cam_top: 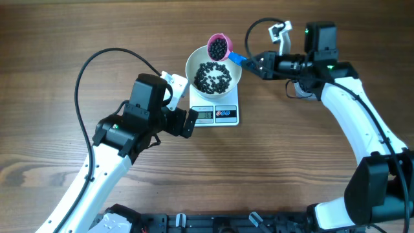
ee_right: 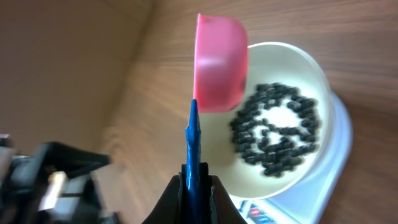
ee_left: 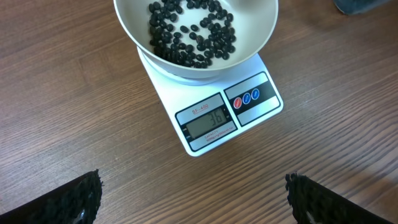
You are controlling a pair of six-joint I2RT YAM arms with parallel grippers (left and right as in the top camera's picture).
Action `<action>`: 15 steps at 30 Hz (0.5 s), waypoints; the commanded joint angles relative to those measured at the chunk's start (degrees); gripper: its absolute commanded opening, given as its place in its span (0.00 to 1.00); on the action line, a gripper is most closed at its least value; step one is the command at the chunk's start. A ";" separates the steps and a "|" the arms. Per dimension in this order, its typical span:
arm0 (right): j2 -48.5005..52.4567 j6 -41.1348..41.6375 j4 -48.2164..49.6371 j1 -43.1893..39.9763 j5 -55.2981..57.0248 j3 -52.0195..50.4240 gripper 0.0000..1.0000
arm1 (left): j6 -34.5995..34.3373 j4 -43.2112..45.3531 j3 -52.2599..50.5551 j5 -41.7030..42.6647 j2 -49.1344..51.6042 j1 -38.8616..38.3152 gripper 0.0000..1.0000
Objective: Scoop item into bowl and weigh 150g on scale
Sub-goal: 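Lift the filled scoop and carry it left over the bowl, then tip the scoop to pour beans into the bowl, right gripper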
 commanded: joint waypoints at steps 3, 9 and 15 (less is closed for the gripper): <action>-2.32 -8.79 0.33 4.92 13.38 0.50 0.04 | -0.33 0.13 -0.09 -0.13 0.02 0.22 1.00; -6.78 -11.02 1.16 9.60 30.88 0.57 0.04 | -0.33 0.13 -0.09 -0.13 0.02 0.22 1.00; -7.98 -17.92 -1.42 12.85 35.41 0.57 0.04 | -0.33 0.13 -0.09 -0.13 0.02 0.22 1.00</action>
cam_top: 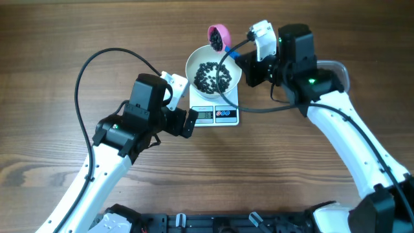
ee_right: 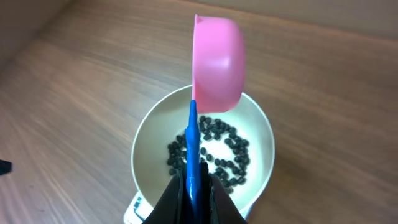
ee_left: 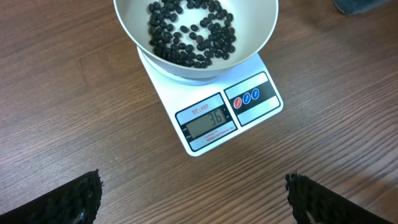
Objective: Scoop item into bowl and weigh 150g on scale
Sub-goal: 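Tip the scoop to pour beans into the bowl, right gripper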
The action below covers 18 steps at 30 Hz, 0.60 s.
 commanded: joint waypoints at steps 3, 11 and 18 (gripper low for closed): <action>-0.81 -4.15 -3.23 1.46 5.79 0.55 0.04 | -0.33 0.15 -0.09 -0.13 0.02 0.22 1.00; -0.76 -15.30 -6.05 1.60 5.73 0.52 0.04 | -0.33 0.15 -0.09 -0.13 0.02 0.22 1.00; -0.76 -20.20 -4.85 1.81 5.75 0.52 0.04 | -0.33 0.15 -0.09 -0.13 0.02 0.22 1.00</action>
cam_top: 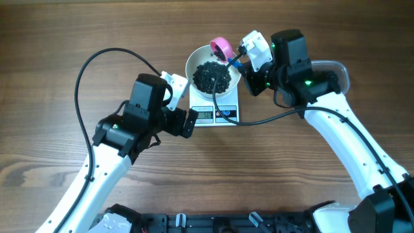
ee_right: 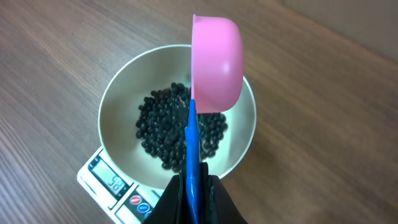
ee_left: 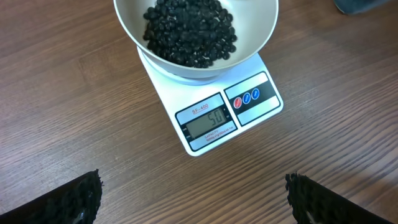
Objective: Scoop item into bowl and weigh 150g on scale
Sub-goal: 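Tip the scoop to pour beans into the bowl, right gripper, then move the empty scoop right back to the bean tub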
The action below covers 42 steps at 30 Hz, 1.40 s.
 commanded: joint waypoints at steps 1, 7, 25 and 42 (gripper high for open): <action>-0.70 -7.61 0.42 0.74 0.68 0.52 0.04 | -0.33 0.15 -0.09 -0.13 0.02 0.22 1.00; -0.42 -8.04 0.42 1.09 0.68 0.52 0.04 | -0.33 0.15 -0.09 -0.13 0.02 0.22 1.00; 0.00 -9.35 -2.03 2.71 6.82 0.52 0.04 | -0.33 0.15 -0.09 -0.13 0.02 0.22 1.00; -6.54 17.99 4.96 -4.44 7.61 0.55 0.04 | -0.33 0.15 -0.09 -0.13 0.02 0.22 1.00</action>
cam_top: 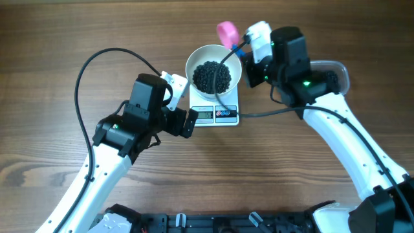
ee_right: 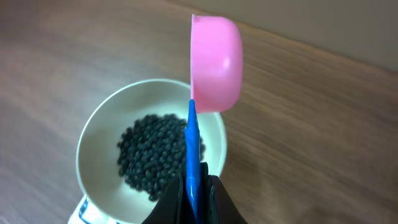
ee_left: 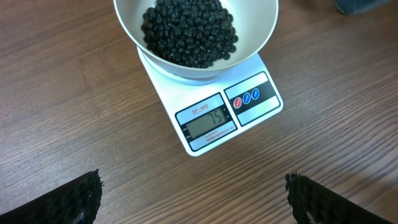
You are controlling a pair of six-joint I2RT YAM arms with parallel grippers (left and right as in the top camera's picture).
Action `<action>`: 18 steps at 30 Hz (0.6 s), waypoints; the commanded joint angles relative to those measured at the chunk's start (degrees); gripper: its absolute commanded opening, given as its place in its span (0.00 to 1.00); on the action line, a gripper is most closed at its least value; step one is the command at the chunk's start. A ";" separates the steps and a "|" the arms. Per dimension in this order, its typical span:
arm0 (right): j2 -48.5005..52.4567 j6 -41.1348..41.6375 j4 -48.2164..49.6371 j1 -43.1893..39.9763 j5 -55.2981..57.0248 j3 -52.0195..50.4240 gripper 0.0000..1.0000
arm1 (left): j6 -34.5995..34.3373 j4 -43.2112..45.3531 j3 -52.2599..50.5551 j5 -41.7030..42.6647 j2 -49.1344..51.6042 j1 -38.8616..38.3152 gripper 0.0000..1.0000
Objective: Scoop item into bowl and weigh 150g on scale
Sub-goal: 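Move the empty scoop right back to the bean tub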
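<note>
A white bowl (cam_top: 197, 59) heaped with black beans (cam_top: 213, 76) sits on the white scale (cam_top: 223, 115), whose display (ee_left: 208, 119) reads 75. My right gripper (ee_right: 194, 190) is shut on the blue handle (ee_right: 192, 149) of a pink scoop (cam_top: 226, 30), which is turned on its side and held past the bowl's far right rim (ee_right: 214, 127). Nothing of the scoop's inside shows. My left gripper (ee_left: 193, 198) hangs open over bare wood in front of the scale, holding nothing.
A clear container (cam_top: 336, 68) lies at the right, mostly hidden under my right arm. The black cable (cam_top: 87, 65) of my left arm loops over the table's left side.
The scoop has gone from over the bowl's far rim to beyond it, up and right. The scale reading has risen from 50 to 75. The left arm is where it was.
The scoop was full of beans over the bowl's far rim, with a thin layer in the bowl and 36 on the display. It then stood tilted on its side, the bowl much fuller and the display at 50. Now it is outside the bowl.
</note>
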 commanded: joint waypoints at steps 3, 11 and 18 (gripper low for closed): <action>-12.02 4.92 -4.00 -12.02 1.75 0.55 0.04 | -0.33 0.15 -0.09 -0.13 0.02 0.22 1.00; -14.14 -9.03 -24.50 -31.50 1.68 0.33 0.04 | -0.33 0.15 -0.09 -0.13 0.02 0.22 1.00; -5.38 -13.05 -28.41 -31.98 8.09 0.31 0.04 | -0.33 0.15 -0.09 -0.13 0.02 0.22 1.00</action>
